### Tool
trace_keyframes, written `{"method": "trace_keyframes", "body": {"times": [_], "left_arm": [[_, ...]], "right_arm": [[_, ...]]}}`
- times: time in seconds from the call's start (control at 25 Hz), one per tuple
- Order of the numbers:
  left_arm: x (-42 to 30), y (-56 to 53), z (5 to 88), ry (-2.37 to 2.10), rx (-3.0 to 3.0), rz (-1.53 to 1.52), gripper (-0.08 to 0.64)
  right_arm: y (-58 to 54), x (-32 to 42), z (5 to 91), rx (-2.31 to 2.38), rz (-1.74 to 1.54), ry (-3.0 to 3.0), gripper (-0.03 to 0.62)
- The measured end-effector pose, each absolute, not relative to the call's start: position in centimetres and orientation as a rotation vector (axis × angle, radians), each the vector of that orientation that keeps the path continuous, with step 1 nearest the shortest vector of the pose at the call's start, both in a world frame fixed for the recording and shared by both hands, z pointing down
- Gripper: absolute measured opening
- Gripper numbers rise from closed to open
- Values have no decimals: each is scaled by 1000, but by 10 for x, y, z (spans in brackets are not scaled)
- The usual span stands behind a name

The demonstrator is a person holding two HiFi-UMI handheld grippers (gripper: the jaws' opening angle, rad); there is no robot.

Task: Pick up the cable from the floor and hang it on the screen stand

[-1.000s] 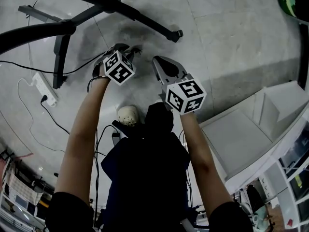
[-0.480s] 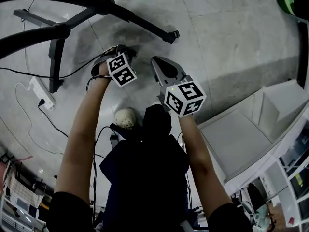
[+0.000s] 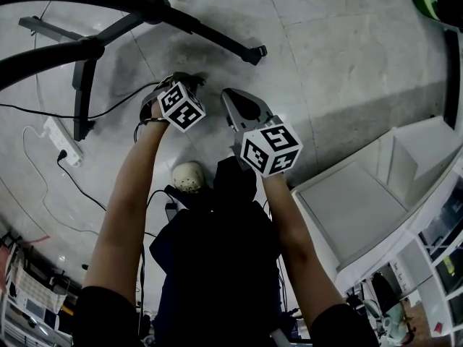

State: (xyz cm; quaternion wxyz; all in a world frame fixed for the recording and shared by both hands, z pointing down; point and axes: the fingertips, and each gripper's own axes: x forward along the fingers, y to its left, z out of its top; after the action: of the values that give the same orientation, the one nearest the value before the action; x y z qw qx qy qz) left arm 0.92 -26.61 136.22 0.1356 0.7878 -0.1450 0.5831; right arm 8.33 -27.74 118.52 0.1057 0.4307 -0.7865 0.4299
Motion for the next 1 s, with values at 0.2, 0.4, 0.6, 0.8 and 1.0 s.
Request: {"method": "trace_keyframes", "body": {"times": [0.2, 0.4, 0.6, 0.8, 1.0], "left_arm": [[19, -262, 1346, -476, 2320, 1576, 46], [28, -251, 1313, -499, 2336, 1471, 46], [37, -253, 1264, -541, 2321, 1367, 46], [41, -265, 1207, -604, 2315, 1283, 46], [41, -268, 1152, -668, 2304, 1209, 46]], "right_arm": [[-277, 84, 1182, 1285, 1283, -2305, 25], [-280, 92, 1161, 1329, 1323, -2285, 25], [-276, 92, 1122, 1322, 1331, -2274, 25], [-274, 94, 1075, 1337, 1323, -2266, 25], [-270, 98, 1029, 1324, 1316, -2263, 25]]}}
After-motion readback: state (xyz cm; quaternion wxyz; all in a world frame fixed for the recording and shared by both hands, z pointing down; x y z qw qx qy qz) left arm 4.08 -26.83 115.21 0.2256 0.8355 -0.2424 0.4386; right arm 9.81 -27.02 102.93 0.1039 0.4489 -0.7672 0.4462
